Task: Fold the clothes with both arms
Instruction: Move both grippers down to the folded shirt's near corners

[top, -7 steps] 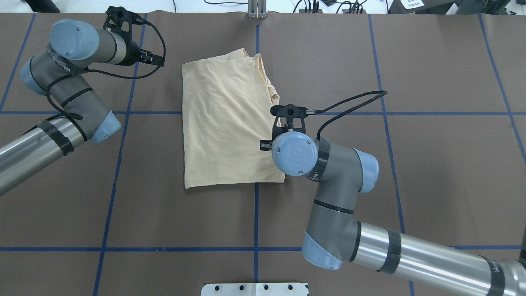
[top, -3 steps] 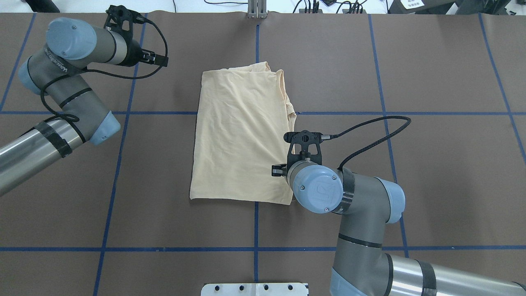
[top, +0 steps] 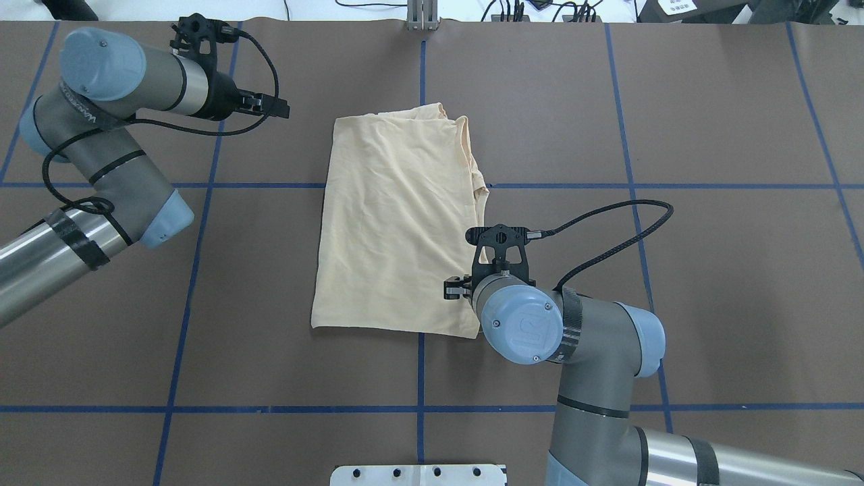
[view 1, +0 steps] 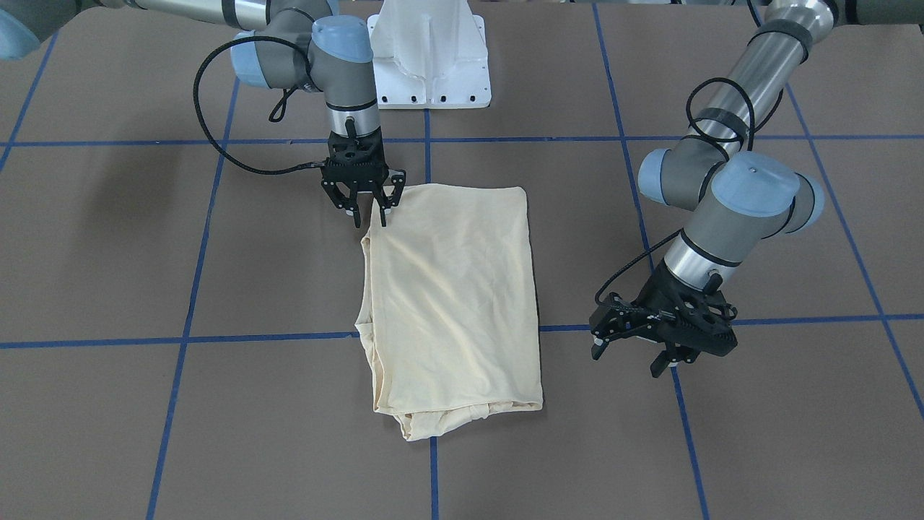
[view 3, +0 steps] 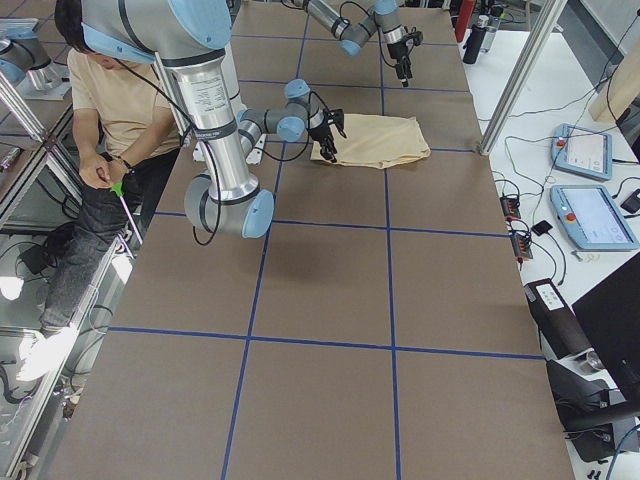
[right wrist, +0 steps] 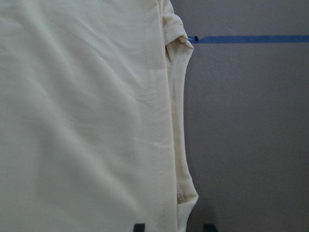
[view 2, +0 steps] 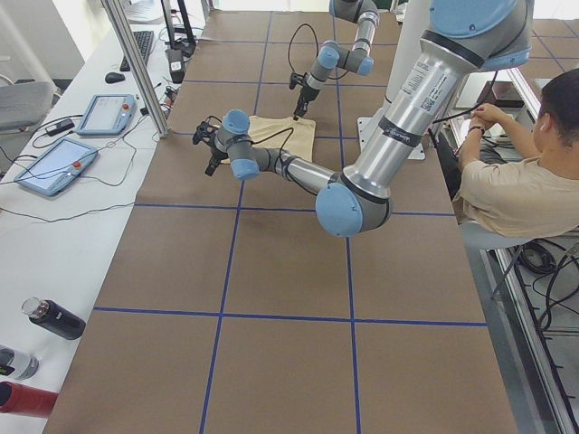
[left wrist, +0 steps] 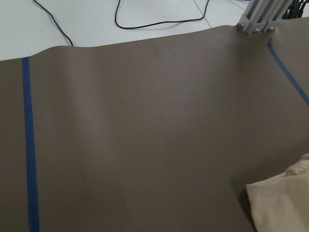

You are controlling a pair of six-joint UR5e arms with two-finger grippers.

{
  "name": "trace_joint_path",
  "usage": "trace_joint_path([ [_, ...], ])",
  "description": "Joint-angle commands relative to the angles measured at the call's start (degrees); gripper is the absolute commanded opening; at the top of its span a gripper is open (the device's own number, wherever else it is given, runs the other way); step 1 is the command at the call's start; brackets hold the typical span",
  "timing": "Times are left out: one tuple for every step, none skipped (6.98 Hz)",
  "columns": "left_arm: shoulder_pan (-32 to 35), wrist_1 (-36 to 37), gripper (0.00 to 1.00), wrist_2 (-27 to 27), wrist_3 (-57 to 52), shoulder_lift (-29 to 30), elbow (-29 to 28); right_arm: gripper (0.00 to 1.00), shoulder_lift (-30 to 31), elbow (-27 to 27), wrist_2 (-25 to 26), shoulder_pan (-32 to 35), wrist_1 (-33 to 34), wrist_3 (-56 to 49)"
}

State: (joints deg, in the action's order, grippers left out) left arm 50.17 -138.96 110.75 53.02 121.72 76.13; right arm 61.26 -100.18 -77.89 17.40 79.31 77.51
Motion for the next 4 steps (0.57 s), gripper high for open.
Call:
trace_joint_path([
  [-4.96,0.27,1.00,1.92,10.39,-7.32,13.00,1.00,0.35,-1.06,0.11,0.18,-0.47,0.01],
  [-7.87,0.62,1.00,1.23,16.44,-12.42,19.96,1.00,0.35,-2.38,0.11,0.18,-0.56,0.27],
  [-12.42,0.62,1.00,-3.48,20.25,-17.17,24.64,1.00,0.35,-3.78,0.11,0.18,-0.48,0.36],
  [-16.38,0.62,1.00,-6.92,24.90,-20.78,28.34,1.00,0.35,-4.32,0.11,0.35,-0.56,0.36],
])
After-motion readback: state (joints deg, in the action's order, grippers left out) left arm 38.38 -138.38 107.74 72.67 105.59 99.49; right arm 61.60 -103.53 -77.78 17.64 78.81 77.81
